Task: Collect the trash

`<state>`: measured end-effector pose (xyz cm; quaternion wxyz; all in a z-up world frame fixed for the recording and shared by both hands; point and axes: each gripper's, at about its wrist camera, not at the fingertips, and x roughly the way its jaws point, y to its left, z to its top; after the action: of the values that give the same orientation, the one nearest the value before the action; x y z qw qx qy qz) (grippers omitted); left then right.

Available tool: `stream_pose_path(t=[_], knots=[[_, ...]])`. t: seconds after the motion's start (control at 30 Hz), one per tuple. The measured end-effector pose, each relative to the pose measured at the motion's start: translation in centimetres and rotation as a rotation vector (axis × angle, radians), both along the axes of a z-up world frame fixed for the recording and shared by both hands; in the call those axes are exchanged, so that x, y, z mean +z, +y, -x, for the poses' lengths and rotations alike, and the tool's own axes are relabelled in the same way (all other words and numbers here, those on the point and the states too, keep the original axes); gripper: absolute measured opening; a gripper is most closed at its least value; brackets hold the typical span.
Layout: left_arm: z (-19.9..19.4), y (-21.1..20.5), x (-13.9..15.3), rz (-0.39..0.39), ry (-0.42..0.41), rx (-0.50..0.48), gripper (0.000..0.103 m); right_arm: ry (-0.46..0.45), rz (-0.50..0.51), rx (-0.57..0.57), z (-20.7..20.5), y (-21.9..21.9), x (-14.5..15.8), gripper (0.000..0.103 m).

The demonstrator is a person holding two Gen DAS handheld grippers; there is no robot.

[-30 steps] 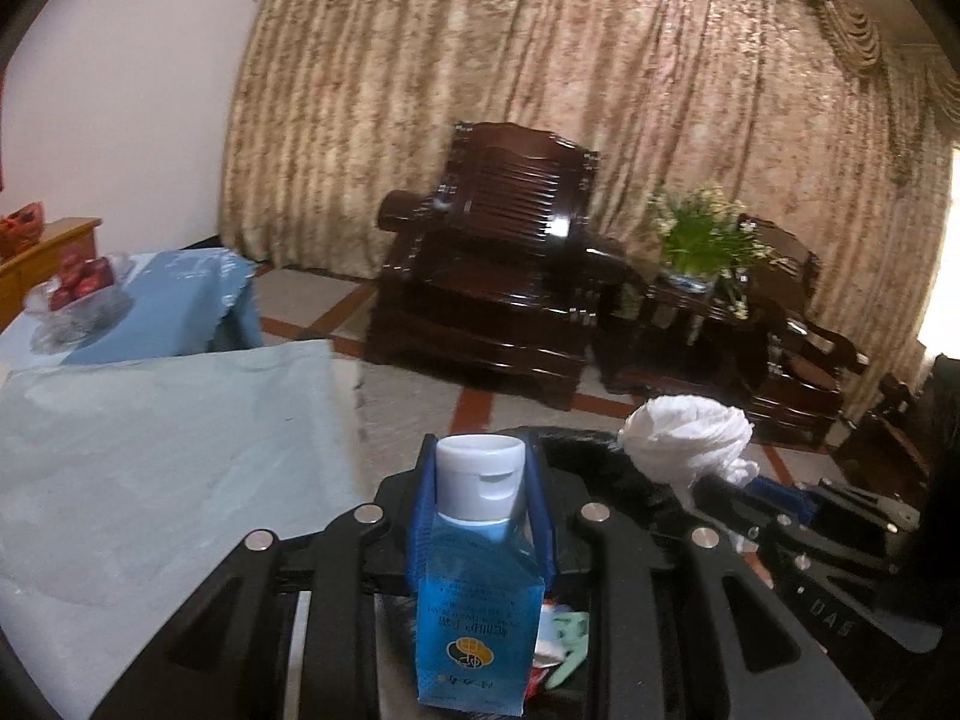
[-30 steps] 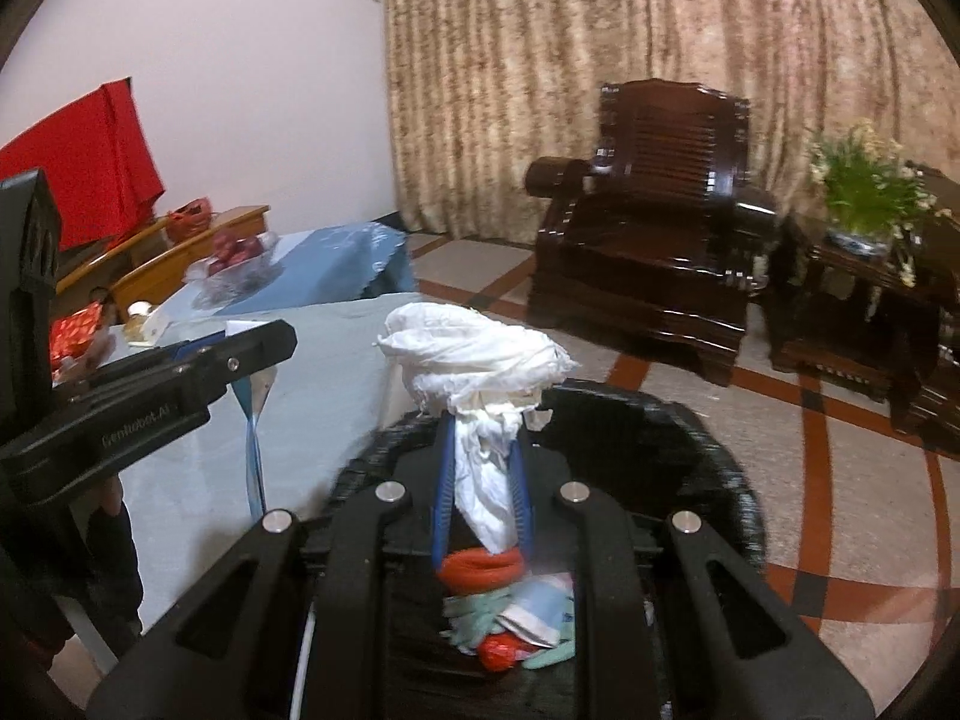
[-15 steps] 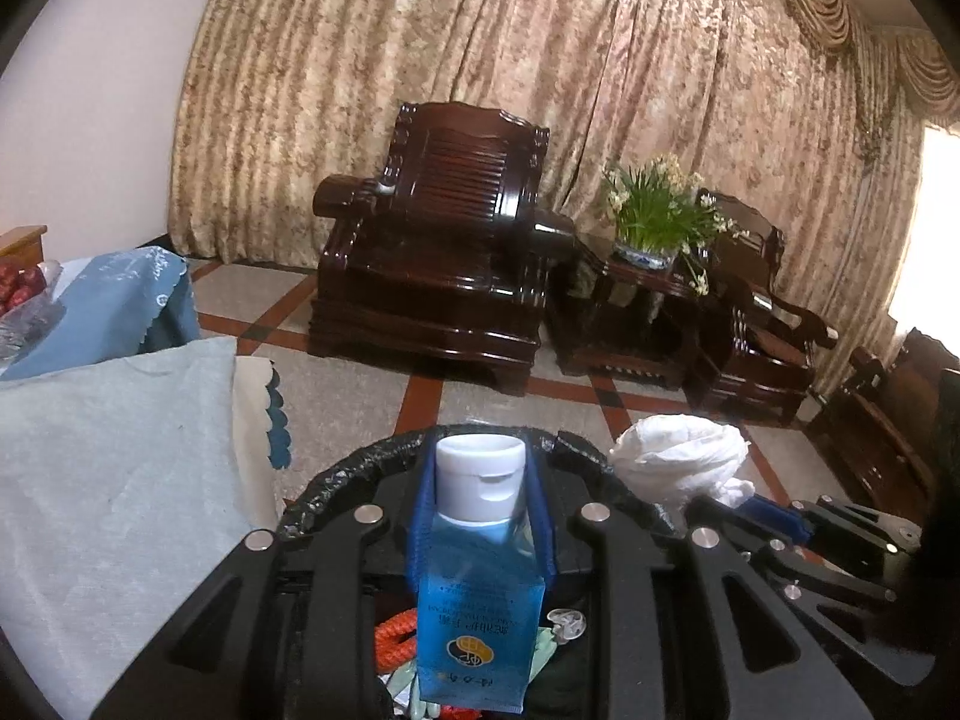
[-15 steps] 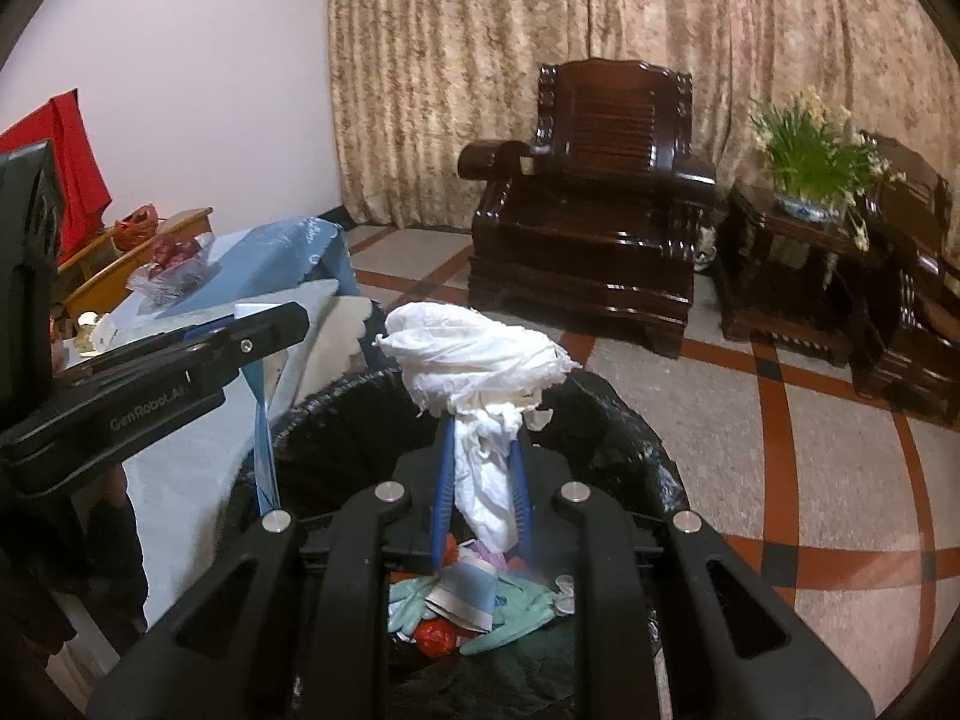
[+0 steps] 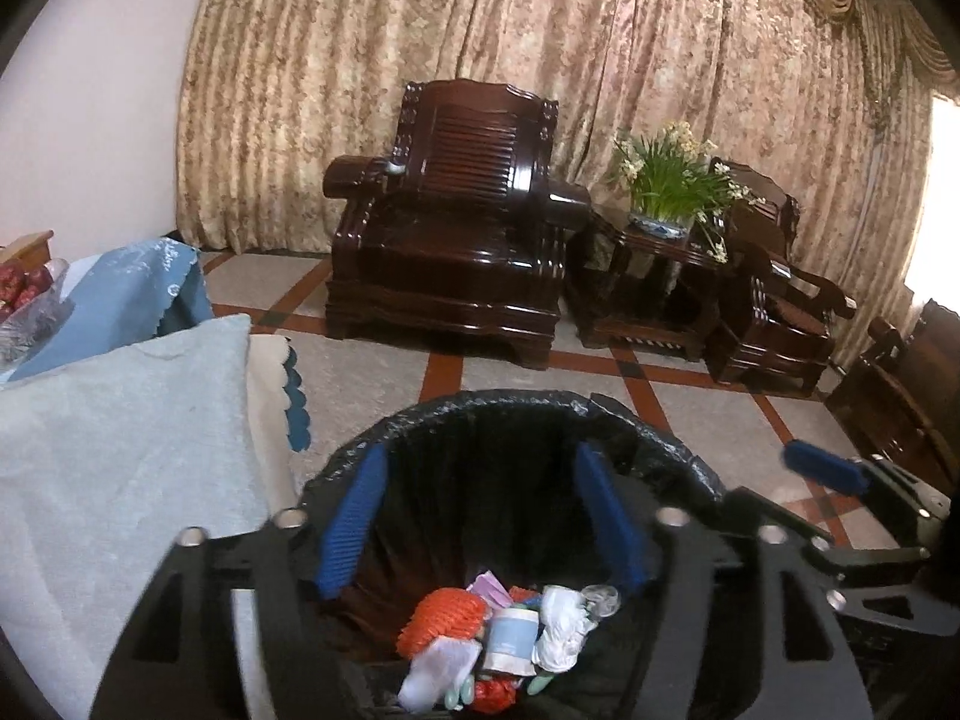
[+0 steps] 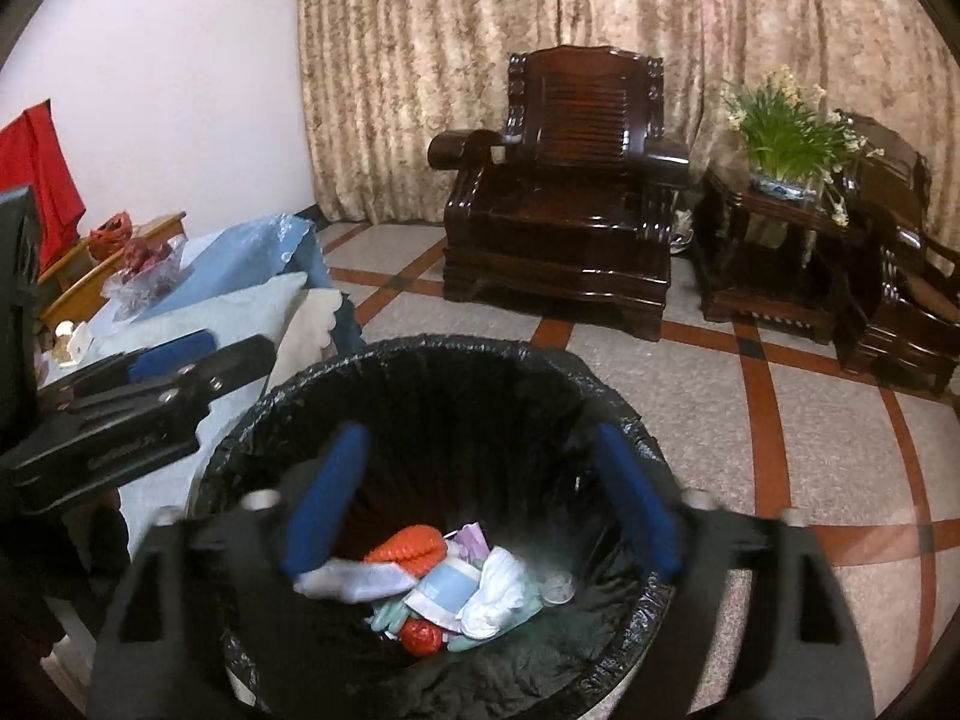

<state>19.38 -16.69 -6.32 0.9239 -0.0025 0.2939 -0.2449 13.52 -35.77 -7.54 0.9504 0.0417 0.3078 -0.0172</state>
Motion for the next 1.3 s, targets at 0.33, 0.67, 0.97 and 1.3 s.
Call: stream_pose_path(t=[0.33, 0.67, 0.97, 1.3], knots=[[1.7, 2.8, 1.1, -0.028, -0.038, 0.044, 0.091, -0.03, -0.032, 0.015, 0.6, 0.9, 2.1, 0.096], [4.2, 6.2, 3.4, -0.013, -0.065, 0.094, 0.095, -0.079, -0.031, 0.07, 1.8, 2.9, 5.0, 0.097], [6.4, 8.5, 5.8, -0.005, -0.096, 0.144, 0.097, -0.112, -0.022, 0.112, 3.3, 4.9, 6.9, 0.097], [8.9, 11.1, 8.2, -0.015, -0.112, 0.218, 0.097, -0.152, -0.017, 0.164, 5.3, 7.3, 9.3, 0.097]])
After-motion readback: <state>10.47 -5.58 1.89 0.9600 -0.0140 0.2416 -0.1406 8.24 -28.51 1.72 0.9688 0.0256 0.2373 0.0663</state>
